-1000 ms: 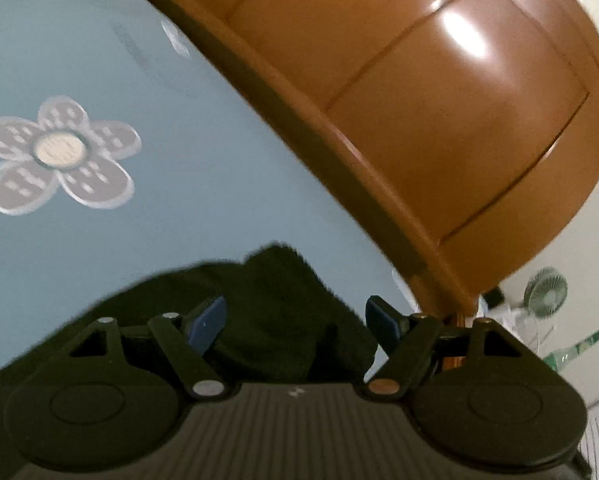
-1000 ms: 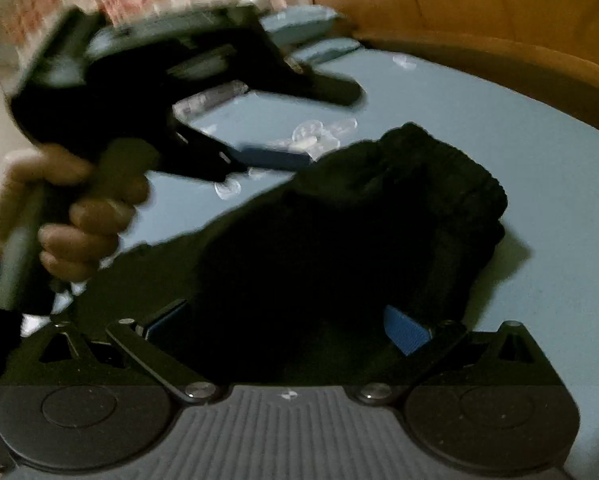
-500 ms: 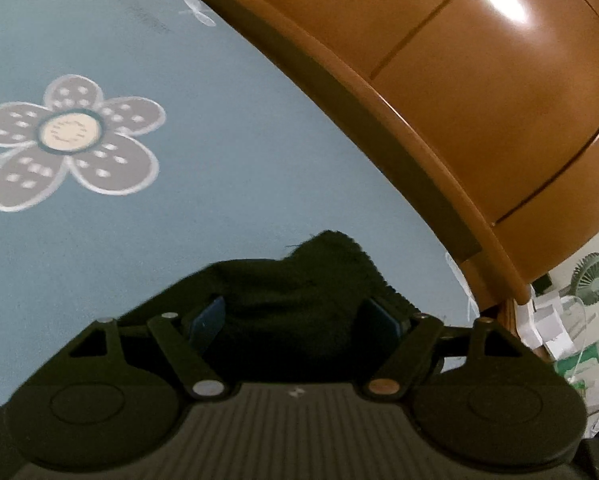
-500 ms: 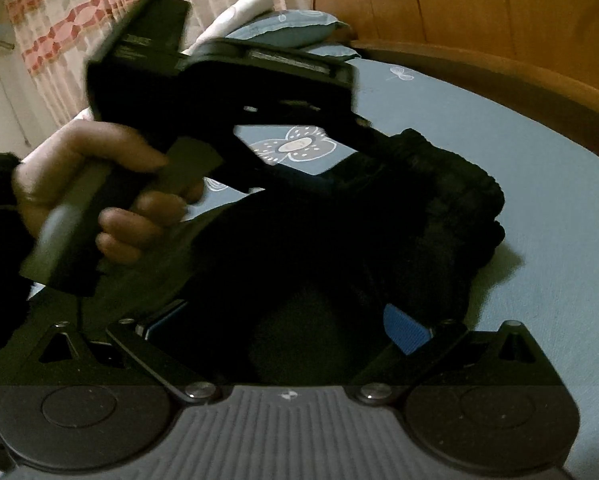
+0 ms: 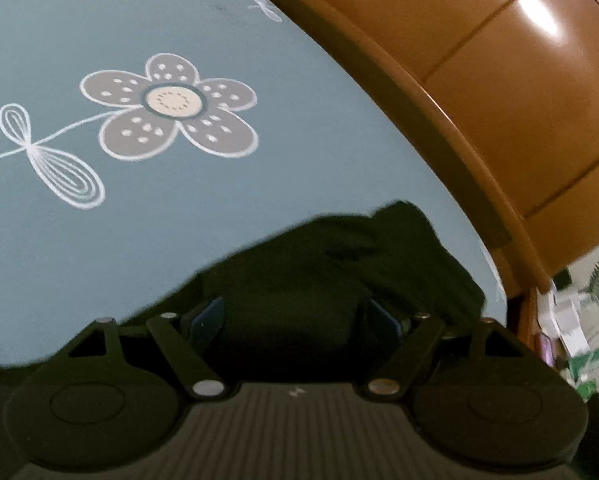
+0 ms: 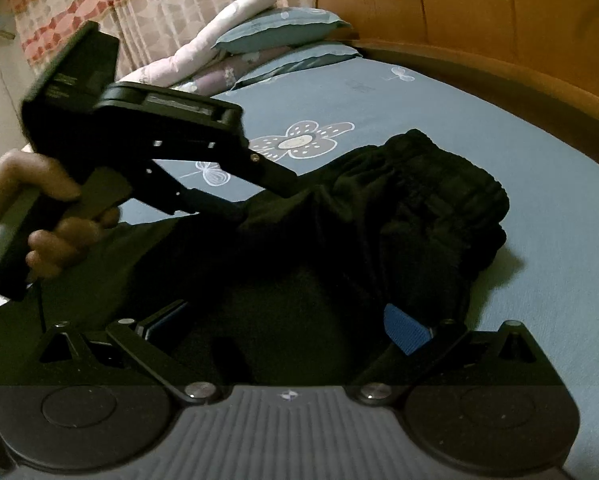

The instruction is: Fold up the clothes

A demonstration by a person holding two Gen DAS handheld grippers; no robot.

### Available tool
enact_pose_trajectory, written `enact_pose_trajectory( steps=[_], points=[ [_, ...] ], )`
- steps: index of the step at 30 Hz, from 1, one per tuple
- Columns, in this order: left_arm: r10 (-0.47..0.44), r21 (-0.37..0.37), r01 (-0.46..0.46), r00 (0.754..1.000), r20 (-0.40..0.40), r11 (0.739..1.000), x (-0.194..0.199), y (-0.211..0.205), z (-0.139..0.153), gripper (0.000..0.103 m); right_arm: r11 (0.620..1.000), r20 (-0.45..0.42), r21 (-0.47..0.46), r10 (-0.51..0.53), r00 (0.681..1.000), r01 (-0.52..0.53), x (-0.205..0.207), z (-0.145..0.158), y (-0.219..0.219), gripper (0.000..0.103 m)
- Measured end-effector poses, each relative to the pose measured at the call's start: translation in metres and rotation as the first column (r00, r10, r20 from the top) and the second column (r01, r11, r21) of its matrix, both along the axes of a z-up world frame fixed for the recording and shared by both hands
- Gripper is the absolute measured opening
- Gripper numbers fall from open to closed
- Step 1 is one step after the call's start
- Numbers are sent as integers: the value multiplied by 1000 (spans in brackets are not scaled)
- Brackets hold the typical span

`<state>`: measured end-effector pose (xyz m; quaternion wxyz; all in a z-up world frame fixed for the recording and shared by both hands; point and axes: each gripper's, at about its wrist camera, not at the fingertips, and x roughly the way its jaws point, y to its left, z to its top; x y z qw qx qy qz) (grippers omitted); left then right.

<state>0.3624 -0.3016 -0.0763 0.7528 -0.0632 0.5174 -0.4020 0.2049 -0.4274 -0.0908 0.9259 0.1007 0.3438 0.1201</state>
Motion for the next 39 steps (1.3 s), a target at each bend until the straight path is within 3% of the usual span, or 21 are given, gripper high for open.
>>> enact_pose_trajectory(
  steps=[2,10,13,19,22,32,39],
  points=[
    [16,-10,-16,1000,0,1000,6,2,-4,78,1000,-1,1,-2,1000,2,0,1,0,103],
    [24,-11,-23,999,47,1000,-6,30,32,78,1000,-4,1,-7,1000,7,2,2,2,103],
    [14,17,-15,1000,22,1000,-11,41,30,78,1000,-4,2,-14,1000,14,6,1,3,103],
    [49,52,-47,998,-38,998,-3,50,-1,79,1000,-6,-13,-7,1000,7,11,-1,5,103],
    [57,27,-56,998,-16,998,2,52,-3,79,1000,-8,-17,-6,1000,5,12,-1,5,103],
    [120,67,-122,992,33,990,-6,89,32,79,998,-20,-67,-8,1000,7,14,-1,12,103],
    [181,114,-180,983,0,977,-3,119,11,79,986,-17,-167,-6,1000,3,15,-3,26,103]
  ],
)
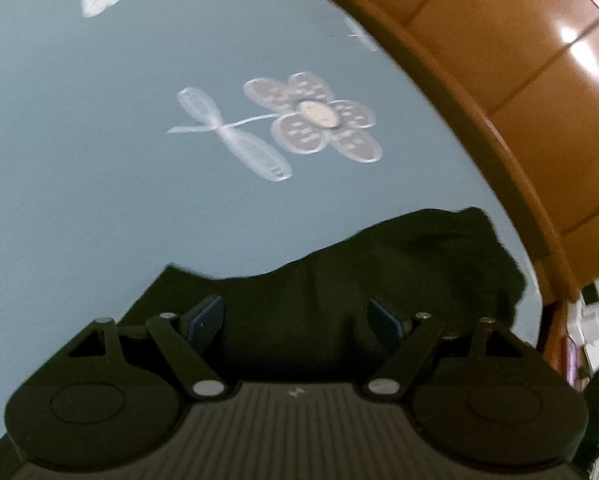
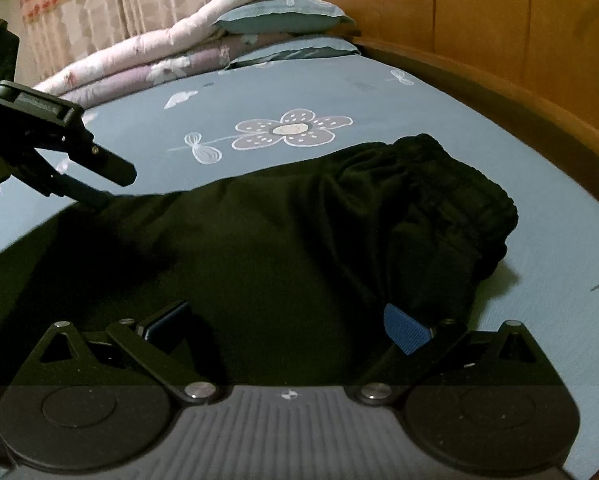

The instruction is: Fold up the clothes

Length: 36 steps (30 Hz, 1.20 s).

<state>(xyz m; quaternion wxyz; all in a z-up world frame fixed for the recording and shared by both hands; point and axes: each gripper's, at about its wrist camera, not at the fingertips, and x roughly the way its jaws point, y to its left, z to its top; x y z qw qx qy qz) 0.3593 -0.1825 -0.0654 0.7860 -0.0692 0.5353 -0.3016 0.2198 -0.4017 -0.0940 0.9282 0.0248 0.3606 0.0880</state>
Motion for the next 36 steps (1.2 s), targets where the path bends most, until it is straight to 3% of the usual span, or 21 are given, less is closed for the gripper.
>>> enact_pose_trajectory(
  steps=[7,16,23,26,34,36],
  points=[
    [30,-15,-30,1000,-3,999,3,10,-16,80,999,-7,27,-18,1000,18,2,1,-3,103],
    [7,20,-8,998,70,1000,-24,14,10,80,999,-70,2,-38,997,38,12,6,2,103],
    [-4,56,-5,986,164,998,-75,37,43,80,999,-59,-51,-7,998,4,9,4,7,103],
    [-10,90,-9,978,208,996,-104,49,53,80,984,-59,-162,64,996,-73,8,0,18,103],
    [-26,182,-26,961,276,983,-182,77,38,82,992,-84,-67,105,991,-111,-4,25,34,103],
    [-34,207,-29,954,297,978,-200,79,29,82,984,-100,-100,136,986,-146,-9,21,49,103]
  ],
)
